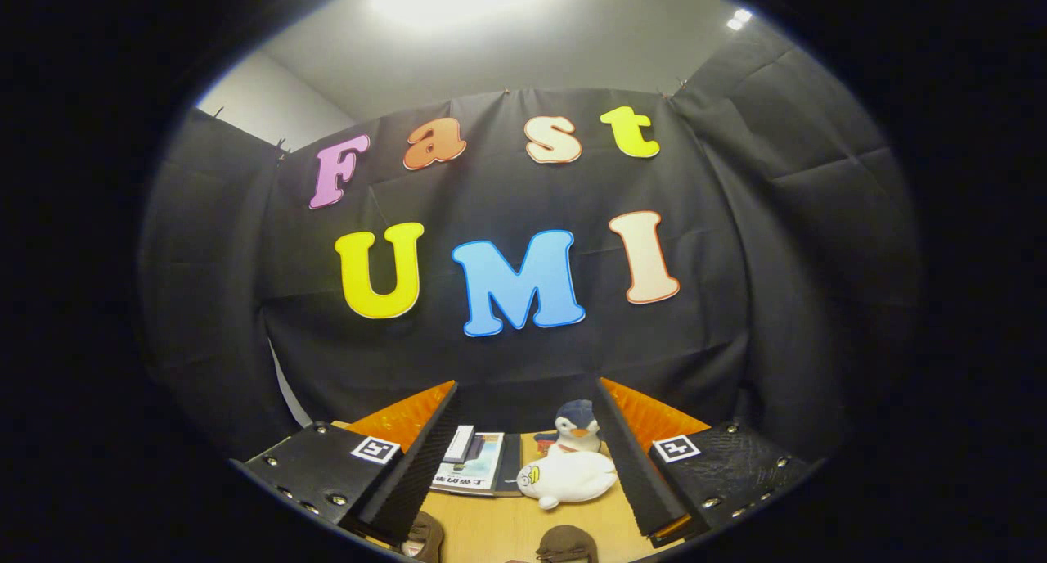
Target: Open the storage box then place both shoes into the box .Put the left shoe in first, then the right shoe, with the right side of both shoes facing outward in a uniform manner.
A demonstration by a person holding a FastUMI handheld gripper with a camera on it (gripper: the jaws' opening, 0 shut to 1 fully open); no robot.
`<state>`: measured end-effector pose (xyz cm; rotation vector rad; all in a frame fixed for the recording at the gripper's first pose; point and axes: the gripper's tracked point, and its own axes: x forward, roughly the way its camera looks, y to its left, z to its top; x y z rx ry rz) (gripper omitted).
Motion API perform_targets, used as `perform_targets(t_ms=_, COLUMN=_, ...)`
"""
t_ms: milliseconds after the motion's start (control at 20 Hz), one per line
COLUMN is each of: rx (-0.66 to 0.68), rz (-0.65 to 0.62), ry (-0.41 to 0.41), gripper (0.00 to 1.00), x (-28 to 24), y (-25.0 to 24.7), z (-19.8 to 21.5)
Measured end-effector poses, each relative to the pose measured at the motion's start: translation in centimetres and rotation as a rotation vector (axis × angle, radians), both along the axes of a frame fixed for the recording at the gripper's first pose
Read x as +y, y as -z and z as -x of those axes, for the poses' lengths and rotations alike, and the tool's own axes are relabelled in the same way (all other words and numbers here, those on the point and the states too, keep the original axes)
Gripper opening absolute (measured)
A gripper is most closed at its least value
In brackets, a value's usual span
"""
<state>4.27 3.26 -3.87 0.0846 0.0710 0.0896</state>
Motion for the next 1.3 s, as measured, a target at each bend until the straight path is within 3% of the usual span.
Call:
perform_targets(t_ms=450, rx=0.198, rz=-0.078, ry=-0.277, gripper=0.97, x=9.0, y=7.9, z=0.3)
perform_targets(t_ms=800, rx=0.4, rz=-0.224, ry=-0.517, gripper=0.97, x=17.0, y=13.5, z=2.6)
perform_targets(t_ms=1300, rx=0.672, rz=-0.371, ry=-0.742, gripper=0.97, x=24.4, y=23.2, z=4.0)
